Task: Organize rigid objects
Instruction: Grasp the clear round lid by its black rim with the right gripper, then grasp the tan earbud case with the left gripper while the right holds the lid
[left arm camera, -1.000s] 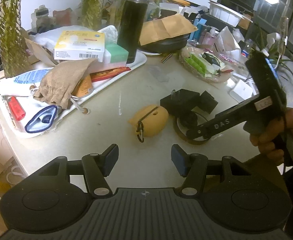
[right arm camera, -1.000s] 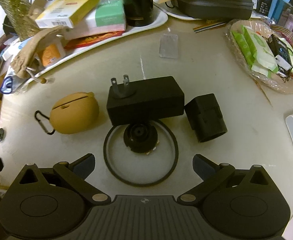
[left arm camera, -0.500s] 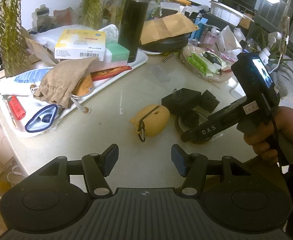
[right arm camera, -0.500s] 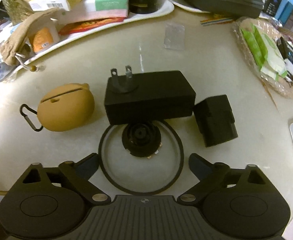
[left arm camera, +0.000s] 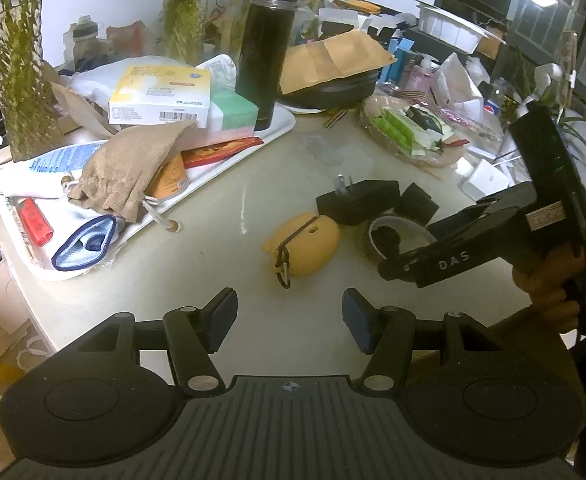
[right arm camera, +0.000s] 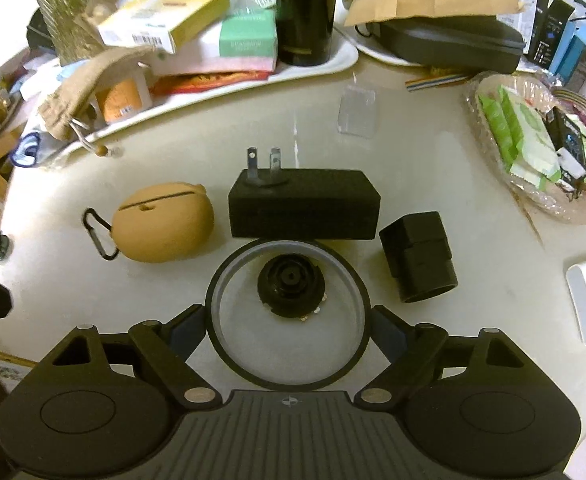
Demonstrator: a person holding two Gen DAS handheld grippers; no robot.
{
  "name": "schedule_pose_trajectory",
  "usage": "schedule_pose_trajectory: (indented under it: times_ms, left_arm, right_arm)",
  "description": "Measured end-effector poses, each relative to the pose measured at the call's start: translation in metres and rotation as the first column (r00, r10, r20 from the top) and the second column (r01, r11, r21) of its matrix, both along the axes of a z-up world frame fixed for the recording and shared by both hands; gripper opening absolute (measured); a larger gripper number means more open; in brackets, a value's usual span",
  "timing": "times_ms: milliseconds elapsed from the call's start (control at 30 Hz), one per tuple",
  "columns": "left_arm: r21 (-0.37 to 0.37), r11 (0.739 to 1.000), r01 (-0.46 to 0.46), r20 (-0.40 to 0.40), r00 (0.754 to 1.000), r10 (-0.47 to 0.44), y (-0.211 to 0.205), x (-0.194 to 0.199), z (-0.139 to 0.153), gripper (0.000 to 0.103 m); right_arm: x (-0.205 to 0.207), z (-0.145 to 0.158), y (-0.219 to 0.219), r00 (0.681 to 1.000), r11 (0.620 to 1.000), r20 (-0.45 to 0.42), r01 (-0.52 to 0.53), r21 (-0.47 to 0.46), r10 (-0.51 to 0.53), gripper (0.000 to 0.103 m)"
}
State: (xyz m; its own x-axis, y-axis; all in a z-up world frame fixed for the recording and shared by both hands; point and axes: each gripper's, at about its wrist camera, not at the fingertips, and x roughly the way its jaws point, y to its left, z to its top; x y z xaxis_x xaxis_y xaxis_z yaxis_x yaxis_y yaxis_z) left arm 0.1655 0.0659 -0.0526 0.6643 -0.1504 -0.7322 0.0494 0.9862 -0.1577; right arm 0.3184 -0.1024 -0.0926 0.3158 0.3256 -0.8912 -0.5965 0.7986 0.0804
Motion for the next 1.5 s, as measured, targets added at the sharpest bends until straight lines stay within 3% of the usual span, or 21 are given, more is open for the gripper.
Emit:
schedule_pose_trajectory:
  times_ms: [433, 633, 833, 1000, 1100, 1500]
  left_arm:
    - [0.035, 0.998, 0.059, 0.014, 0.998, -0.059, -0.009, 0.004, 0.008, 0.057]
    - [0.06, 0.993, 0.105, 0.016, 0.994, -0.106, -0.012, 0.02, 0.01, 0.057]
    - [0.034, 0.988, 0.148, 0.004, 0.989, -0.148, -0.01, 0.044, 0.006, 0.057]
    - [0.058, 0.98, 0.193, -0.008, 0.981, -0.192, -0.012, 0.064, -0.002, 0.059]
    - [0.068, 0.974, 0.215, -0.007, 0.976, -0.215, -0.014, 0.075, -0.009, 0.069]
    - [0.049, 0.957, 0.286, -0.083, 0.956, -0.281, -0.017, 0.111, -0.049, 0.069]
  right_arm:
    - [-0.019, 0.028, -0.026, 0.999, 0.997, 0.034, -0.008, 0.082, 0.005, 0.088]
    - [-0.031, 0.045, -0.051, 0.999, 0.991, 0.046, 0.021, 0.133, -0.027, 0.088]
    - [-0.044, 0.056, -0.079, 0.997, 0.984, 0.052, 0.053, 0.17, -0.062, 0.088]
    - [-0.053, 0.061, -0.097, 0.995, 0.978, 0.052, 0.078, 0.194, -0.09, 0.088]
    - [-0.056, 0.063, -0.106, 0.993, 0.971, 0.034, 0.102, 0.214, -0.112, 0.089]
    - [-0.063, 0.068, -0.117, 0.991, 0.96, 0.026, 0.124, 0.249, -0.135, 0.089]
